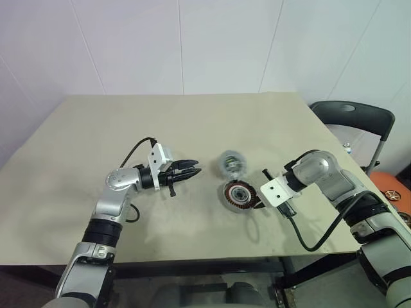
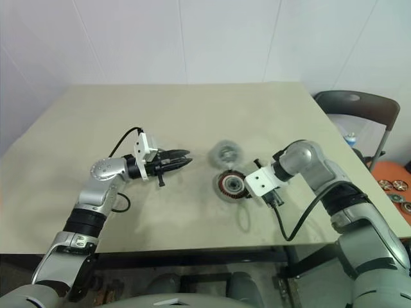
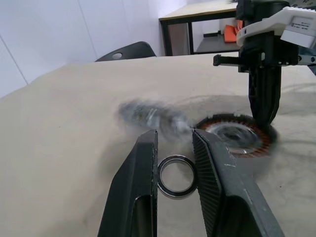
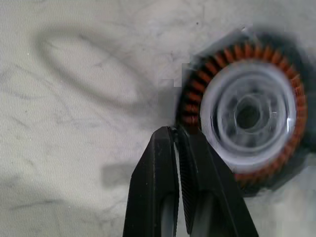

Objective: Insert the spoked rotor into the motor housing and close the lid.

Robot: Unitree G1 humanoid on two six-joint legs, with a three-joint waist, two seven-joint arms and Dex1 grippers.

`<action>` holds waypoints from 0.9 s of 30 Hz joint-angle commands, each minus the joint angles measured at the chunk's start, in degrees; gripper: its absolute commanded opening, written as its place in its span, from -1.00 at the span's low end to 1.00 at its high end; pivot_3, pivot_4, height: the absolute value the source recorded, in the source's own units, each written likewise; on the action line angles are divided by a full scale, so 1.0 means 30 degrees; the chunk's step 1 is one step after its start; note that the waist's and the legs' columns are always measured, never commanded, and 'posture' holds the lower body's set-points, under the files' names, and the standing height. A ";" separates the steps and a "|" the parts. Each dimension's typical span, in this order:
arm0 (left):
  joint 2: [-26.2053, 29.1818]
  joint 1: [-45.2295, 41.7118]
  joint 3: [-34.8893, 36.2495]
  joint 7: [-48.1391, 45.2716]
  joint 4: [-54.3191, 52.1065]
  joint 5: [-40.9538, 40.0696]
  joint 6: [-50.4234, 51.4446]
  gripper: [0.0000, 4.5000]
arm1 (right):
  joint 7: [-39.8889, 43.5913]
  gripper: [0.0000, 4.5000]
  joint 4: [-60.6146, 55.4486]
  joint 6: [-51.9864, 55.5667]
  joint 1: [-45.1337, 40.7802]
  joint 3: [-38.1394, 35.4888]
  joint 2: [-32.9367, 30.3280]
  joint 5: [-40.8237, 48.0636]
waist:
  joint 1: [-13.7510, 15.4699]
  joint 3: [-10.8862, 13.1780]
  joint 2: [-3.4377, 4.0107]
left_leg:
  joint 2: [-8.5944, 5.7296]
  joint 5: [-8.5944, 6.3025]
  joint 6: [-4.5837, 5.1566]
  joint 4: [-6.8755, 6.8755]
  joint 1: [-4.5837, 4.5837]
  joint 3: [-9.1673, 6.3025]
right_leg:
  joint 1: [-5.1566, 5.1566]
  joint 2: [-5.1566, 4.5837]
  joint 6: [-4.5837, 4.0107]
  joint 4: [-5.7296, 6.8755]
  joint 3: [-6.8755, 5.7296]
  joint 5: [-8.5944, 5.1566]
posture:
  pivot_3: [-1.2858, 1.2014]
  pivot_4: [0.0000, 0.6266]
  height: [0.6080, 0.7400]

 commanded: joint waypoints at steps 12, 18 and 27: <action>-0.0238 -0.0663 0.0108 0.0169 0.0200 -0.0136 -0.0496 -0.67 | 0.1103 -0.98 -0.2545 0.3725 -0.3233 -0.0517 0.1819 0.1033 | 0.0032 0.0002 0.0004 | 0.0000 0.0000 -0.0001 -0.0009 -0.0018 0.0002 | -0.0033 -0.0002 0.0028 0.0007 -0.0001 0.0017 | 0.03 -1.00 1.00; -0.0349 -0.0740 0.0081 0.0257 0.0282 -0.0116 -0.0540 -0.67 | 0.2180 -0.98 -0.4135 0.3971 -0.2801 0.0191 0.1621 0.1483 | 0.0087 0.0002 0.0002 | -0.0007 -0.0001 -0.0002 -0.0018 -0.0034 0.0000 | -0.0044 -0.0010 0.0035 0.0002 -0.0013 0.0021 | 0.03 -1.00 1.00; -0.0396 -0.0626 -0.0052 0.0292 0.0167 -0.0057 -0.0526 -0.67 | 0.2066 -0.98 -0.4045 0.3261 -0.1960 0.1401 0.1189 0.1457 | -0.0053 0.0002 0.0003 | -0.0008 -0.0001 -0.0001 -0.0017 -0.0033 0.0011 | -0.0056 -0.0001 0.0033 0.0011 -0.0013 0.0019 | 0.03 -1.00 1.00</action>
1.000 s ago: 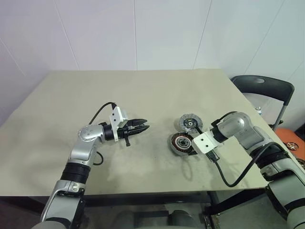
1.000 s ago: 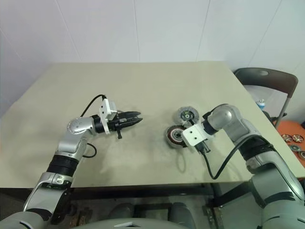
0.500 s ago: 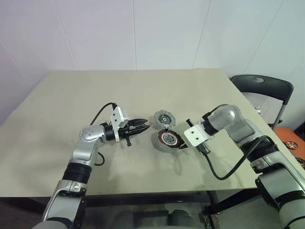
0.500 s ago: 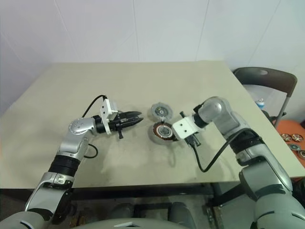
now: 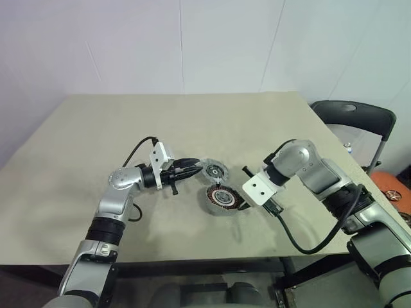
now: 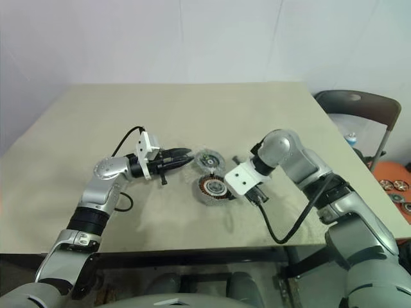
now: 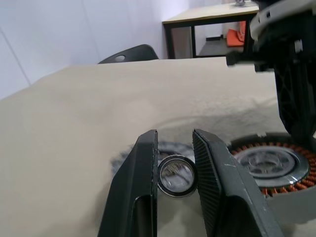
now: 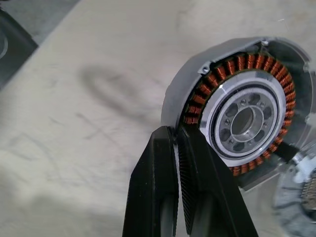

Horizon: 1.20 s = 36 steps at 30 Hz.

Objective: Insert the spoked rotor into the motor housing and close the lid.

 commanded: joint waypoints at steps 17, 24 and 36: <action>0.0124 -0.0245 0.0141 0.0363 -0.0223 -0.0082 -0.0457 -0.67 | -0.1024 -0.98 0.1063 -0.1505 -0.0333 -0.0077 0.2121 -0.1139 | 0.0080 0.0000 -0.0001 | -0.0007 0.0003 0.0001 0.0006 0.0005 0.0001 | 0.0012 0.0040 0.0005 0.0009 -0.0005 0.0003 | 0.03 -1.00 1.00; 0.0076 -0.0185 0.0128 0.0463 -0.0313 -0.0091 -0.0469 -0.67 | -0.1347 -0.98 0.1700 -0.1867 -0.0264 -0.0077 0.2491 -0.1603 | 0.0082 -0.0001 -0.0001 | -0.0005 0.0004 0.0002 0.0007 0.0013 0.0000 | 0.0022 0.0056 0.0007 0.0012 -0.0005 0.0004 | 0.03 -1.00 1.00; -0.0045 -0.0012 0.0058 0.0635 -0.0482 -0.0089 -0.0441 -0.67 | -0.2826 -0.98 0.2610 -0.2193 -0.0737 -0.0357 0.3759 -0.1977 | 0.0013 -0.0001 -0.0001 | 0.0029 0.0008 -0.0002 0.0015 0.0036 -0.0005 | 0.0038 0.0113 0.0009 0.0026 -0.0003 0.0005 | 0.03 -1.00 1.00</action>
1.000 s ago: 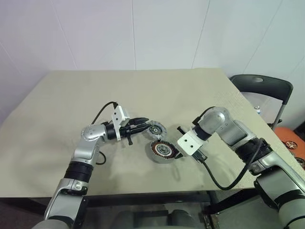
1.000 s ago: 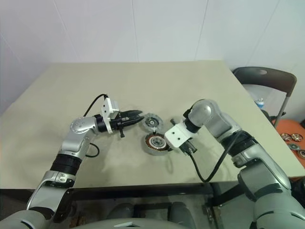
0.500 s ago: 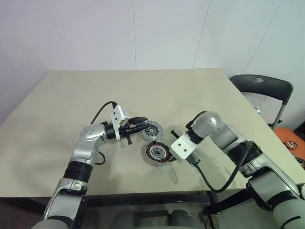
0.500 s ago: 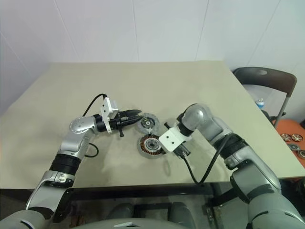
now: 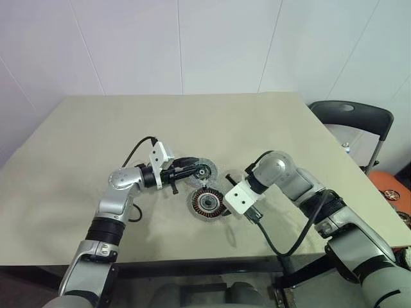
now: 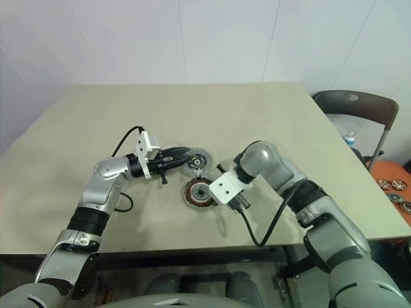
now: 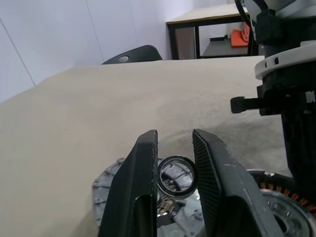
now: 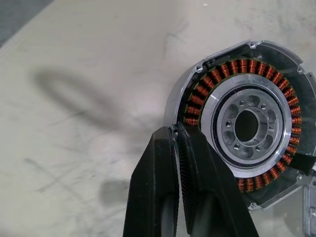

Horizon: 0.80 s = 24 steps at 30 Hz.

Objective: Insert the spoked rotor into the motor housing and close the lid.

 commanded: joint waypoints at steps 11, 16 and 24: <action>-0.0072 0.0108 0.0030 0.0164 -0.0574 -0.0077 -0.0361 -0.67 | -0.0990 -0.37 -0.0202 0.1262 -0.1123 -0.0828 0.0671 0.0400 | 0.0066 0.0000 0.0000 | -0.0002 0.0000 -0.0001 0.0002 -0.0001 -0.0001 | 0.0007 -0.0006 0.0003 -0.0005 0.0001 0.0003 | 0.03 -1.00 1.00; 0.0108 0.0196 0.0093 0.0001 -0.0786 -0.0212 -0.0163 -0.67 | -0.0367 -0.37 -0.0570 0.1559 -0.1010 -0.1143 -0.0038 0.0880 | 0.0067 0.0000 0.0000 | -0.0003 -0.0001 -0.0001 0.0001 -0.0002 -0.0001 | 0.0006 -0.0008 0.0004 -0.0007 0.0002 0.0003 | 0.03 -1.00 1.00; 0.0634 0.0249 0.0203 -0.0430 -0.0790 -0.0361 0.0058 -0.67 | 0.0992 -0.37 -0.2026 0.3665 -0.0561 -0.1708 -0.0947 0.2351 | 0.0038 0.0000 0.0001 | 0.0000 -0.0002 -0.0001 0.0000 -0.0002 -0.0003 | 0.0001 -0.0015 0.0002 -0.0009 0.0001 0.0002 | 0.03 -1.00 1.00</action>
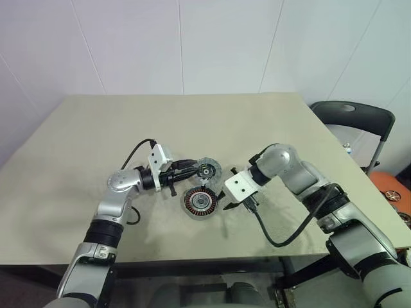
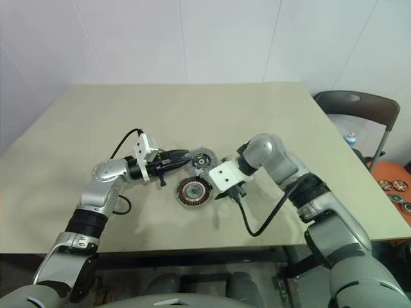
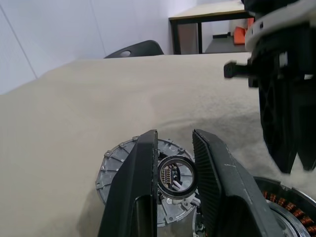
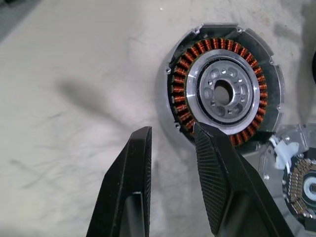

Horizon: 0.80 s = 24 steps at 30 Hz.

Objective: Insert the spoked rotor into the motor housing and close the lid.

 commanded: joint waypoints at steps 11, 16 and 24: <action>0.1420 0.1805 0.0104 -0.0724 -0.3960 -0.1420 0.2337 -0.67 | -0.2614 -0.37 0.0539 0.0506 0.0320 -0.1701 -0.0134 0.0145 | -0.0019 0.0000 0.0003 | -0.0010 -0.0004 -0.0007 -0.0033 -0.0010 0.0004 | -0.0028 -0.0092 -0.0008 -0.0009 0.0001 -0.0002 | 0.03 -1.00 1.00; 0.0728 0.2169 -0.0388 -0.0258 -0.4061 -0.1155 0.2589 -0.67 | -0.2782 -0.37 -0.0113 0.0547 0.1106 -0.1602 -0.0315 -0.0002 | 0.0023 0.0000 0.0003 | -0.0015 -0.0005 -0.0008 -0.0029 -0.0023 0.0003 | -0.0035 -0.0108 -0.0015 -0.0013 -0.0001 -0.0004 | 0.03 -1.00 1.00; -0.1011 0.1066 -0.1099 0.0586 -0.1883 -0.0244 0.1736 -0.67 | -0.3087 -0.37 -0.0951 0.1106 0.1631 -0.1754 -0.0420 -0.0027 | 0.0027 -0.0001 0.0003 | -0.0020 -0.0003 -0.0005 -0.0027 -0.0021 0.0006 | -0.0034 -0.0091 -0.0014 -0.0011 -0.0005 0.0000 | 0.03 -1.00 1.00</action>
